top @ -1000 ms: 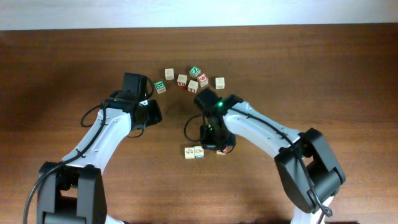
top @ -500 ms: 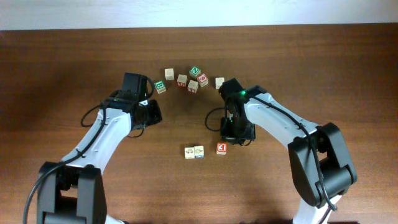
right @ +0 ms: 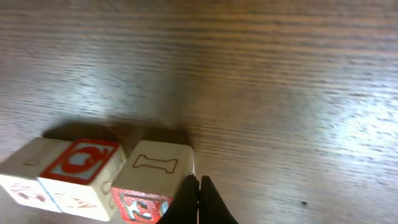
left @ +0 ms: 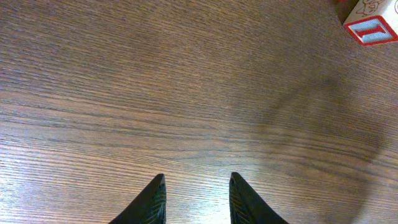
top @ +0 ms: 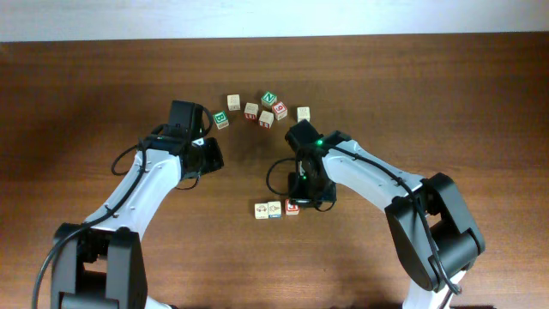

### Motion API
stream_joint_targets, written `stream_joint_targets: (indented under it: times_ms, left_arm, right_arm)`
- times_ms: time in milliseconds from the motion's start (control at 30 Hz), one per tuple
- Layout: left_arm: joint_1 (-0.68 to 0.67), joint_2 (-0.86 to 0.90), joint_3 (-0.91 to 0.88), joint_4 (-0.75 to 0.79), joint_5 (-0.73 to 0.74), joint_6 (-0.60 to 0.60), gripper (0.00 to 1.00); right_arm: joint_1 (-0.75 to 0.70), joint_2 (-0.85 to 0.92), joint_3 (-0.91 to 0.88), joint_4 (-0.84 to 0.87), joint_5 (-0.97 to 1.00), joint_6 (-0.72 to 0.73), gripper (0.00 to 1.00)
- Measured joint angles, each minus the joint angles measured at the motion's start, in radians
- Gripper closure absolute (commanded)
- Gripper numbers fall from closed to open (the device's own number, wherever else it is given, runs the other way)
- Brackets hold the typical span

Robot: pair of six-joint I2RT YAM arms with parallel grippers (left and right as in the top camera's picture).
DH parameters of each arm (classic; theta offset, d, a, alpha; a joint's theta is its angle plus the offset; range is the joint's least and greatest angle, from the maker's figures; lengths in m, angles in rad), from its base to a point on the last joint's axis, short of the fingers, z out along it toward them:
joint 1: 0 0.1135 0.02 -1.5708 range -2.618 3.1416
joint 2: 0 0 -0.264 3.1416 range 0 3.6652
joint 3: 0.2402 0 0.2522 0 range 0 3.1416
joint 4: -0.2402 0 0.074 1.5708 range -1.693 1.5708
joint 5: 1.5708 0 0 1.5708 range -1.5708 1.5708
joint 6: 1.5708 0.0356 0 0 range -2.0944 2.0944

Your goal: Rotate 3 blocks

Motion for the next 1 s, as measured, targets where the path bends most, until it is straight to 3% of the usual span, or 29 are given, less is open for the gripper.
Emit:
stream_joint_targets:
  times_ms: [433,567,667,767,1000]
  left_arm:
    - [0.000,0.000,0.002,0.000,0.000,0.036,0.78]
    - [0.000,-0.040,0.038,-0.134,-0.032,0.058,0.78]
    - [0.000,-0.239,0.078,-0.196,-0.061,0.059,0.80]
    - [-0.004,-0.343,0.083,-0.267,-0.069,0.042,0.82]
    - [-0.092,-0.345,-0.002,-0.212,-0.076,-0.031,0.83]
  right_arm:
    - [0.054,-0.002,0.009,-0.010,-0.003,0.001,0.96]
    - [0.055,-0.156,0.045,-0.101,0.061,-0.005,0.95]
    - [0.054,-0.351,0.060,-0.148,0.128,-0.005,0.95]
    - [0.026,-0.428,0.063,-0.186,0.152,-0.005,0.95]
    - [-0.018,-0.266,0.062,-0.008,0.072,-0.077,0.96]
